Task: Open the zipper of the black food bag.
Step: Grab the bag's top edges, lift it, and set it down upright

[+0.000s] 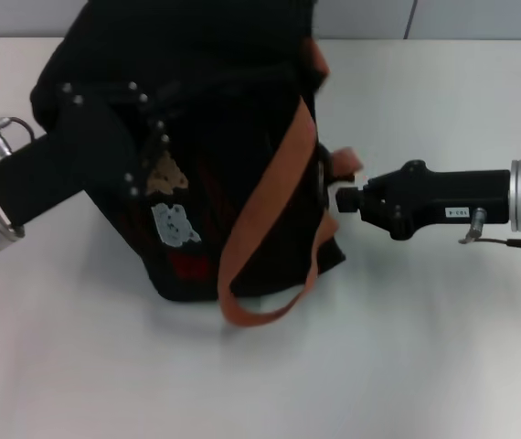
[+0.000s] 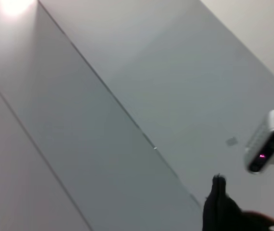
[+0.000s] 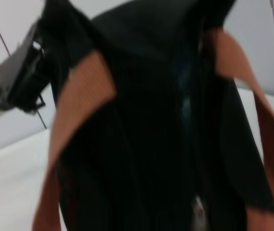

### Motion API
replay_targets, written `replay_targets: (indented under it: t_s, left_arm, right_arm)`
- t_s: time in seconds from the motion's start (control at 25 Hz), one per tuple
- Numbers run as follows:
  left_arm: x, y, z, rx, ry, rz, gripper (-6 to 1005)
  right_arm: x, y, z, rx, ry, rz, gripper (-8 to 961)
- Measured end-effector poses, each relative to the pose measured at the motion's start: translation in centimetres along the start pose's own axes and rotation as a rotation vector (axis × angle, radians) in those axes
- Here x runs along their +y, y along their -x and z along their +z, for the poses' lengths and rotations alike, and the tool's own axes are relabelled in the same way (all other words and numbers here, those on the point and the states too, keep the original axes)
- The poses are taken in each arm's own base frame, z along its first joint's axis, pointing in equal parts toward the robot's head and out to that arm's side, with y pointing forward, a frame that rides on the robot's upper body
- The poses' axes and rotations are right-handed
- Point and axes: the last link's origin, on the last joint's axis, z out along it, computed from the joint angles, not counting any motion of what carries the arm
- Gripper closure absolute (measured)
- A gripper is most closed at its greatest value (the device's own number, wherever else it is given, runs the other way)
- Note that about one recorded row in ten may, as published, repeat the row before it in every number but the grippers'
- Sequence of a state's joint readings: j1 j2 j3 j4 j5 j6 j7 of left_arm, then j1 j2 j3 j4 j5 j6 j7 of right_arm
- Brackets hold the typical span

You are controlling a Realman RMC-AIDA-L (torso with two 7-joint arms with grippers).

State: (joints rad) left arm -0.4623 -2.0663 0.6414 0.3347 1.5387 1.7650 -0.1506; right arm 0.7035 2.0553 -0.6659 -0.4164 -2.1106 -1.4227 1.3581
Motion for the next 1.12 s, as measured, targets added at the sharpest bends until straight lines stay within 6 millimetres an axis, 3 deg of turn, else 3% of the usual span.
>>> replay_targets:
  t_s: [0.32, 0.6, 0.88, 1.12]
  left_arm:
    - [-0.8, -0.2, -2.0, -0.029, -0.070, 0.014, 929]
    - [-0.5, -0.2, -3.0, -0.050, -0.086, -0.001, 928]
    - [0.1, -0.2, -3.0, -0.046, -0.075, -0.018, 927]
    - [0.5, -0.3, -2.2, -0.023, -0.037, -0.025, 929]
  right_arm:
    - [-0.5, -0.7, 0.0, 0.064, -0.029, 0.042, 950]
    - [-0.5, -0.4, -0.9, -0.056, -0.065, 0.068, 944]
    - [0.3, 2.0, -2.3, -0.327, -0.060, -0.006, 938]
    - [0.3, 5.3, -0.6, -0.337, 0.002, -0.071, 952]
